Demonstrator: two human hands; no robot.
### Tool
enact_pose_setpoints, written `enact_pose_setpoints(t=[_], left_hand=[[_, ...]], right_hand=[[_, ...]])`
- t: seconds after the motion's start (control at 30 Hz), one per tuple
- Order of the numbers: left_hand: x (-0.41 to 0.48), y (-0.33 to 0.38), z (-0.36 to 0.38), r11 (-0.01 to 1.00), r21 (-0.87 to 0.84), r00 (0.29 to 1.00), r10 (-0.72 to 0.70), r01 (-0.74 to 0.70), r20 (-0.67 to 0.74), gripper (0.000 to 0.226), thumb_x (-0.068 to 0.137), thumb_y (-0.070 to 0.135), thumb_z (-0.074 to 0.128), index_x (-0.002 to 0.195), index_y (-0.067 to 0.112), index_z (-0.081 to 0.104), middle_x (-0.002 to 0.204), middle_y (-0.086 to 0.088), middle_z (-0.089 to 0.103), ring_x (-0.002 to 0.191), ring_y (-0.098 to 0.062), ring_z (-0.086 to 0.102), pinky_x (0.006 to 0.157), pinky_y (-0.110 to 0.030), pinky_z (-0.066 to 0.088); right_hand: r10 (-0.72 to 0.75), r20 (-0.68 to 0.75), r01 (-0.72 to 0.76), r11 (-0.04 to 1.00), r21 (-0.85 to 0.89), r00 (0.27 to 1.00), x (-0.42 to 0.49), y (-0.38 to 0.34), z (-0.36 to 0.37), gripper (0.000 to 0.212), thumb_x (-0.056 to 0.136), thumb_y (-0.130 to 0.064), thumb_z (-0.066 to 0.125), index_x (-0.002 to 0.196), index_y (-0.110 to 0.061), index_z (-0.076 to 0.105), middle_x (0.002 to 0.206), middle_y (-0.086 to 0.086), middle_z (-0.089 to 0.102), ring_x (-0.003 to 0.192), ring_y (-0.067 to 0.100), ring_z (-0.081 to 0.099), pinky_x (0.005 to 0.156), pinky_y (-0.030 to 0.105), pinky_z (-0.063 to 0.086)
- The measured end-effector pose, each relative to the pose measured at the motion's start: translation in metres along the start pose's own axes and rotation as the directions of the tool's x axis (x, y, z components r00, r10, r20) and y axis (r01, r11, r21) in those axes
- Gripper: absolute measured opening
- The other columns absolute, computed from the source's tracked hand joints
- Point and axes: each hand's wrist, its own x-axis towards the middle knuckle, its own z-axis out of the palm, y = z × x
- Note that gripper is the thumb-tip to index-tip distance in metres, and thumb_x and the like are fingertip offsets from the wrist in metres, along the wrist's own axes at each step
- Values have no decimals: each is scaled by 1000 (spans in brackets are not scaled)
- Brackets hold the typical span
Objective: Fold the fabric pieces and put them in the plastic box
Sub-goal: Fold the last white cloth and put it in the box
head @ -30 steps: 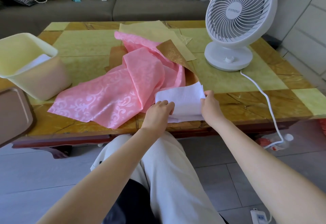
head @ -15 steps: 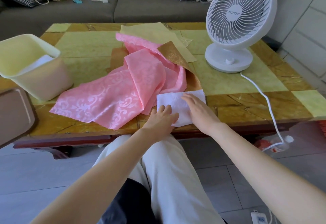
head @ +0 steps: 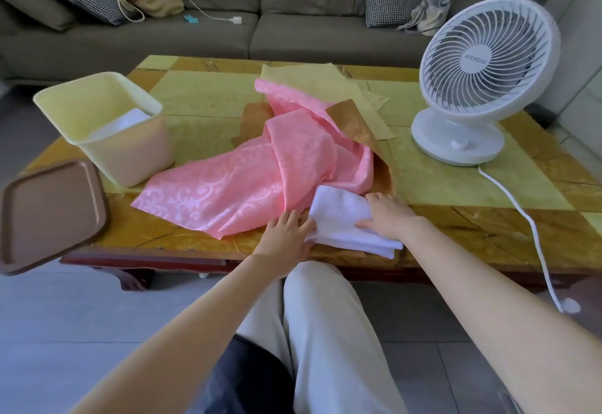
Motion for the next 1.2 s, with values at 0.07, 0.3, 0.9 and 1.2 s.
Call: enact_pose_setpoints(t=[0.07, 0.3, 0.9, 1.2], left_hand=[[-1, -1, -1, 1000, 0, 1000, 8, -8, 15, 36, 95, 30, 40, 130, 23, 37, 127, -6, 39, 118, -27, 38, 95, -35, 36], [-3, 3, -9, 976, -203, 997, -74, 73, 3, 33, 97, 37, 31, 121, 29, 52, 121, 1, 46, 120, -21, 40, 92, -34, 33], [3, 35, -8, 988, -56, 988, -140, 144, 62, 42, 92, 50, 39, 129, 30, 39, 127, -2, 43, 111, -26, 42, 87, -37, 37], [-3, 35, -4, 995, 3, 994, -99, 99, 34, 38, 98, 40, 30, 134, 28, 34, 131, -4, 39, 112, -26, 41, 87, -36, 36]], right_hand=[[25, -39, -25, 1000, -7, 999, -1, -3, -2, 68, 87, -52, 55, 135, -8, 36, 133, 13, 44, 122, 31, 44, 99, 38, 38], [76, -141, -74, 997, 21, 987, -13, -4, 1, 57, 87, -42, 61, 127, -7, 41, 129, 13, 36, 115, 30, 43, 96, 39, 42], [289, 118, -312, 862, 400, 950, -52, 42, 12, 32, 83, -36, 66, 83, -9, 48, 80, 4, 50, 71, 20, 46, 52, 25, 29], [113, 125, -154, 908, 390, 986, -63, 28, -9, 42, 84, -30, 66, 64, -16, 32, 65, -2, 32, 55, 13, 31, 48, 23, 22]])
